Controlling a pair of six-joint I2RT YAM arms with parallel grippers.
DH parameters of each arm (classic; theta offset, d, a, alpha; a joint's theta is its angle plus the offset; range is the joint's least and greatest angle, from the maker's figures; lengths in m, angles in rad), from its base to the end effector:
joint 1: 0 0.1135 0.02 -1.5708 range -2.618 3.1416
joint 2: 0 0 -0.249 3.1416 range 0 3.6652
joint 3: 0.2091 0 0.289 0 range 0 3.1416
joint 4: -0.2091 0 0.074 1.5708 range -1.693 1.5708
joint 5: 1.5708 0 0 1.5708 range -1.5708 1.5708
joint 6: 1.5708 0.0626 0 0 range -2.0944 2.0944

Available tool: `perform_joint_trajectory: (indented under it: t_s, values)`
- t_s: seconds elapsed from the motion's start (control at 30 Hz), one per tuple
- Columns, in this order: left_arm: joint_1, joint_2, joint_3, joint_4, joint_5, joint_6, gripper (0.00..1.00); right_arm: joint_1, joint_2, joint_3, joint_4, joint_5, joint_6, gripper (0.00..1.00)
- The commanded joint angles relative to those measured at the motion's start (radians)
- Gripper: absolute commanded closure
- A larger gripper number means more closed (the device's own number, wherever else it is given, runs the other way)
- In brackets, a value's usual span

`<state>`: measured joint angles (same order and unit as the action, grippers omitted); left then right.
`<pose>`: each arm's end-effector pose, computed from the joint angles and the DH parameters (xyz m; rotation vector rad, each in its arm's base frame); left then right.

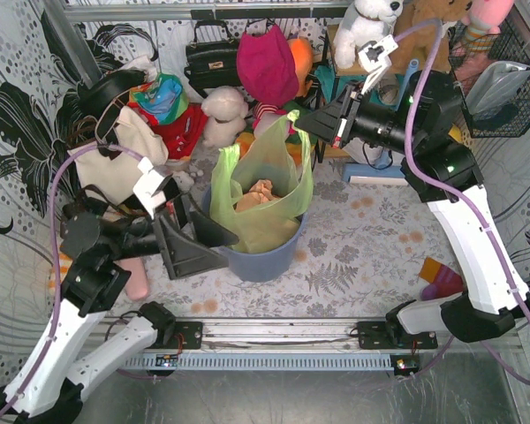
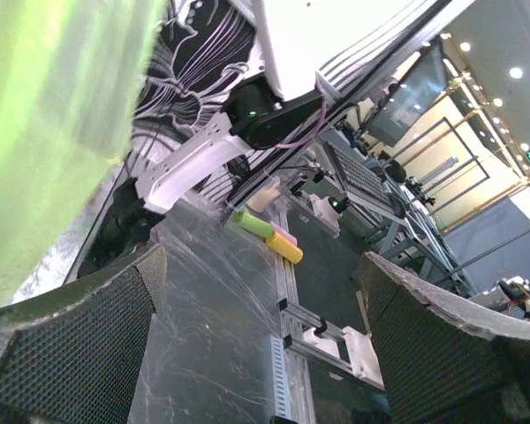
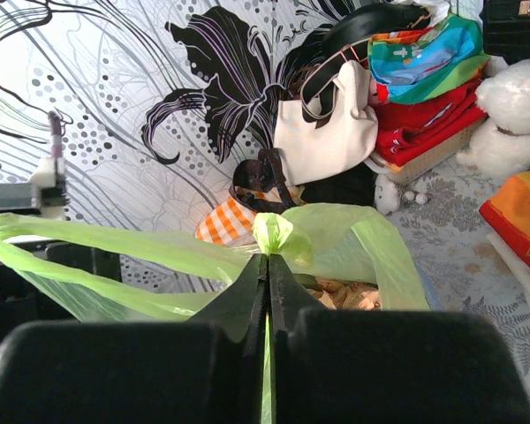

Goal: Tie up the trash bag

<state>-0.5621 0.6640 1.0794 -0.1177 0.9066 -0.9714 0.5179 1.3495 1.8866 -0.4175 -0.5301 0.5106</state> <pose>0.1142 -0.1302 0.4690 0.6148 1.5482 -1.7934 0.2490 0.1783 0.5679 -0.4708 1.5186 1.2024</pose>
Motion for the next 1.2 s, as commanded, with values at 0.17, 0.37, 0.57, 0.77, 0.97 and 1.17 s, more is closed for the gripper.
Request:
perform_joint_trajectory:
  t_s: [0.17,0.37,0.57,0.77,0.97,1.17]
  values:
    - [-0.003,-0.161,-0.255,0.587,-0.064,-0.066,0.02,0.004,0.02,0.04,0.043,0.007,0.025,1.0]
    - [-0.004,-0.138,-0.275,0.583,-0.078,0.061,0.02,0.004,0.028,0.045,0.043,0.016,0.029,1.0]
    - [-0.005,-0.107,-0.287,0.582,-0.153,0.13,0.02,0.005,0.038,0.055,0.036,0.02,0.026,1.0]
    - [-0.006,-0.1,-0.255,0.425,-0.292,0.285,0.02,0.004,0.04,0.057,0.032,0.024,0.02,1.0]
    - [-0.007,-0.111,-0.27,0.364,-0.579,0.371,0.02,0.005,0.04,0.055,0.029,0.031,0.012,1.0]
    - [-0.007,-0.087,-0.314,0.473,-0.729,0.386,0.02,0.004,0.038,0.037,0.028,0.045,0.005,1.0]
